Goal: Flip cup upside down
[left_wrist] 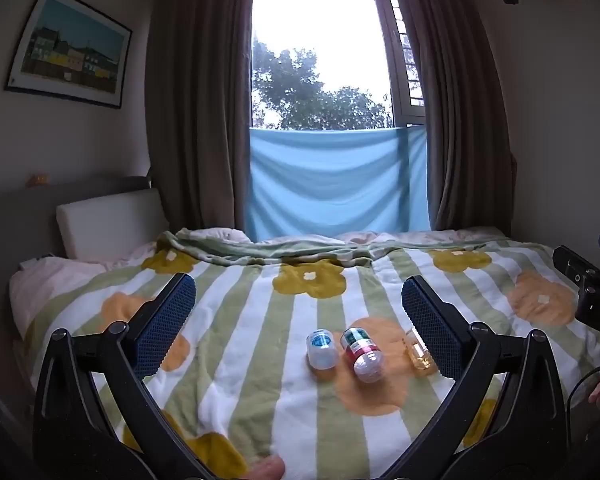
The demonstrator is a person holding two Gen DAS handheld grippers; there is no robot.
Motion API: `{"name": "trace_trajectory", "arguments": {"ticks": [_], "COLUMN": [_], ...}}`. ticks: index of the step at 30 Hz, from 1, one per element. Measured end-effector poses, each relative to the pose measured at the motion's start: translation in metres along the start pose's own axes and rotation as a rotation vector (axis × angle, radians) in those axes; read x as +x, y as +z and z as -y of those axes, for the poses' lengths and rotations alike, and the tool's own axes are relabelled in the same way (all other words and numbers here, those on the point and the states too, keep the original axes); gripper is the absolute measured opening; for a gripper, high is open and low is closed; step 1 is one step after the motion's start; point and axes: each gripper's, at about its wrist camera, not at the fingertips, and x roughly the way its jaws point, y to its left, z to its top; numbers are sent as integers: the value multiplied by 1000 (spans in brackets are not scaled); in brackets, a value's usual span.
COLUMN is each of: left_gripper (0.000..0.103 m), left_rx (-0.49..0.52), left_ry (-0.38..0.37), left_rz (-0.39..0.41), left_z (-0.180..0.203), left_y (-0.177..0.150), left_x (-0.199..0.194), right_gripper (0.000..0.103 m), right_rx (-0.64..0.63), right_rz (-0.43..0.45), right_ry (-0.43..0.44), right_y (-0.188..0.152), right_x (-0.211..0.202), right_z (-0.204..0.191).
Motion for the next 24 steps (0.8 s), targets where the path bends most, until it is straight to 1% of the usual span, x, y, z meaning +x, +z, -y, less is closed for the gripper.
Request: {"name": "trace_trajectory", "arguments": {"ticks": [4,5,7,9,11,16,24], "left_gripper": [103,103,103,103,103,103,103], "left_rx": [2,21,3,5,8,10,-4], "left_ry": [-6,-11,-19,-2,-11,-13,-24], "left_rz": [5,10,26,34,20,23,8], "left_z": [-2,6,5,7,1,4,0], "left_y": [0,1,-2,-1,3,4,3], "left_x": [2,0,-3,-6,-2,-4,-3], "right_gripper": [95,95,95,95,95,95,95], "right_rx": [2,1,13,10,23,28,27], "right_rz": [-7,-6,-8,-7,-11,-11,-8], "right_ry": [-2,-2,1,-1,5,11,9], "right_y": [0,0,3,3,2,4,2], "right_x": [0,1,-1,-2,0,1,0], "right_z": [-1,-2,-2,-5,-1,-1,-2]}}
